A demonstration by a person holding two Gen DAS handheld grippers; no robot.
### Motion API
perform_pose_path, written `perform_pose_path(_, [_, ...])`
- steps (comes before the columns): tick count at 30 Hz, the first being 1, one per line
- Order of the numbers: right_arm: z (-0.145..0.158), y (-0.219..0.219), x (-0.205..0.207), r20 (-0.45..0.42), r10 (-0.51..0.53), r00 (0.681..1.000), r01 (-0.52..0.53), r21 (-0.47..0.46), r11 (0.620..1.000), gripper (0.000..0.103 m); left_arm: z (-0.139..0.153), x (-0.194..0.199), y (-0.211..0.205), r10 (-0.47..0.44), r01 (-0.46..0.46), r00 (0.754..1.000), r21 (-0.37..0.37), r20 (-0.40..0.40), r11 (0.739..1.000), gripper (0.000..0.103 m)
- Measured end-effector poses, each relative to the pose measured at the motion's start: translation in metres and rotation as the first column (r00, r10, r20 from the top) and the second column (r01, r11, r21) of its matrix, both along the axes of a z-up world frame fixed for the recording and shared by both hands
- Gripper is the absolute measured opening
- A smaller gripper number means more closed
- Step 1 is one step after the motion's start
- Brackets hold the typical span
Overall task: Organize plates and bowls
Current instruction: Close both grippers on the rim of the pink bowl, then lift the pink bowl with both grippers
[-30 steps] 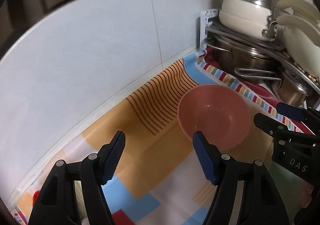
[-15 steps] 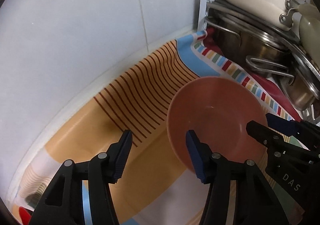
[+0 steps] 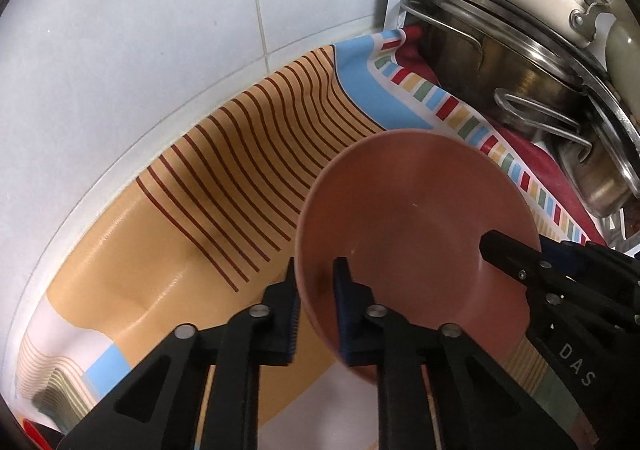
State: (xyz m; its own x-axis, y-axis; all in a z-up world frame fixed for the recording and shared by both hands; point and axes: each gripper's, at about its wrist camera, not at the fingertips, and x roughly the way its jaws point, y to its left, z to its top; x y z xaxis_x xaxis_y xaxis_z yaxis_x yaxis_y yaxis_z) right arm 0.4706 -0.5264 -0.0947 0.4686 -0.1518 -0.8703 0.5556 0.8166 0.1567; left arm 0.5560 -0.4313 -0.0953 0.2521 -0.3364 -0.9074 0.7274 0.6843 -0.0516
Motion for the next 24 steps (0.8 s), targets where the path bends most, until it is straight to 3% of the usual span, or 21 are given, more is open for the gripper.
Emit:
perform_pose_path(13, [0.008,0.011,-0.006,0.012,0.003,1.000,-0.003,0.001,1.000,0.014,0.014,-0.013,0.021,0.030,-0.030,0.999,-0.007,0.014,1.000,0.014])
perform_pose_path(24, [0.041,0.054,-0.035,0.040,0.055,0.998,-0.054,-0.024,0.998,0.014,0.049,-0.049,0.080,0.089,-0.088,0.996,-0.034,0.029,0.996,0.014])
